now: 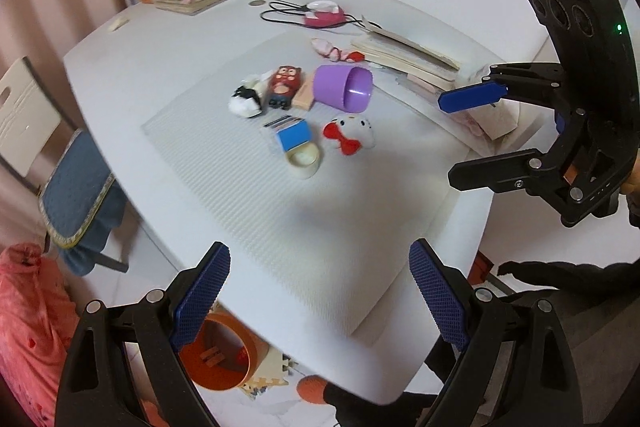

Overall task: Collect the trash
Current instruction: 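Move both open tools back over the desk mat, then grasp the blue-and-white box with the left tool while the right tool grasps the Hello Kitty plush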

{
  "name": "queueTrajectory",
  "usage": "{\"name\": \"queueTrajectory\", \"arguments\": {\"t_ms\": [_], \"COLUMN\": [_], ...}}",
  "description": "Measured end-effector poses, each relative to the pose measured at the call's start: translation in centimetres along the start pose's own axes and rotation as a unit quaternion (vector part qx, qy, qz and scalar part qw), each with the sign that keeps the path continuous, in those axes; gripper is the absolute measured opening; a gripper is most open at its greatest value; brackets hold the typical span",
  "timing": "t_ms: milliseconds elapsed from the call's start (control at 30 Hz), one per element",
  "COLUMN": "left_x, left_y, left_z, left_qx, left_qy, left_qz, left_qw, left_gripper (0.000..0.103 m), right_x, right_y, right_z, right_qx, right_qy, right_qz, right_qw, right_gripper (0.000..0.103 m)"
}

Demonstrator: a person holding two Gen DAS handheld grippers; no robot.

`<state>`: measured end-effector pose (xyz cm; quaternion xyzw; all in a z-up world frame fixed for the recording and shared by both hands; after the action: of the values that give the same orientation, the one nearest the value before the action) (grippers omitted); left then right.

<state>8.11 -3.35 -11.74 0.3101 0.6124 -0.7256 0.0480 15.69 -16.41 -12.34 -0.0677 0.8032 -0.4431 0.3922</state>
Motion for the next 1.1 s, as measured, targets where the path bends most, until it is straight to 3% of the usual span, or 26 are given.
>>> {"name": "queueTrajectory", "arguments": {"t_ms": [367,533,967,1033,1067,1100], "left_x": [-4.4,-6.0,-7.5,-7.6,-7.5,-7.4], "left_y": [5.6,9.6,15.9,16.2,16.6,16.8], "left_z": [-1.4,-2.0,-4.2,-4.4,-4.5,-4.6], "left_qx": [0.024,0.033,0.014,0.025,0.034,0.035], "left_qy": [-0.028,-0.042,-0.104,-0.107,-0.105,-0.101], "left_qz": [-0.019,-0.036,-0.052,-0.055,-0.064,-0.068], "left_qw": [0.9991,0.9979,0.9931,0.9925,0.9919,0.992], "left_gripper": [0.09,0.09,0.09,0.076,0.057,0.055], "right_x": [0.3,0.7,0.9,0.7,0.6,0.5], "right_y": [3.2,5.5,8.3,8.9,9.2,9.4], "right_z": [4.8,6.6,9.3,9.5,9.6,9.7], "right_qx": [0.001,0.002,-0.011,-0.013,-0.013,-0.012], "right_qy": [0.037,0.041,0.057,0.057,0.055,0.054], "right_qz": [-0.017,-0.037,-0.05,-0.051,-0.051,-0.051], "right_qw": [0.999,0.998,0.997,0.997,0.997,0.997], "right_gripper": [0.084,0.078,0.078,0.078,0.077,0.077]}}
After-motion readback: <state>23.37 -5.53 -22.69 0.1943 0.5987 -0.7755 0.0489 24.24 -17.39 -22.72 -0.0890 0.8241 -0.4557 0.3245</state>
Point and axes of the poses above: each gripper's, at about its wrist camera, not at the fingertips, and y roughly the way its jaws point, z to its right, x to its underside, the point moved 5 cm from there along y, roughly the way its jaws point, and after that the axes turned 4 degrees about z, right-handed, at the moved point
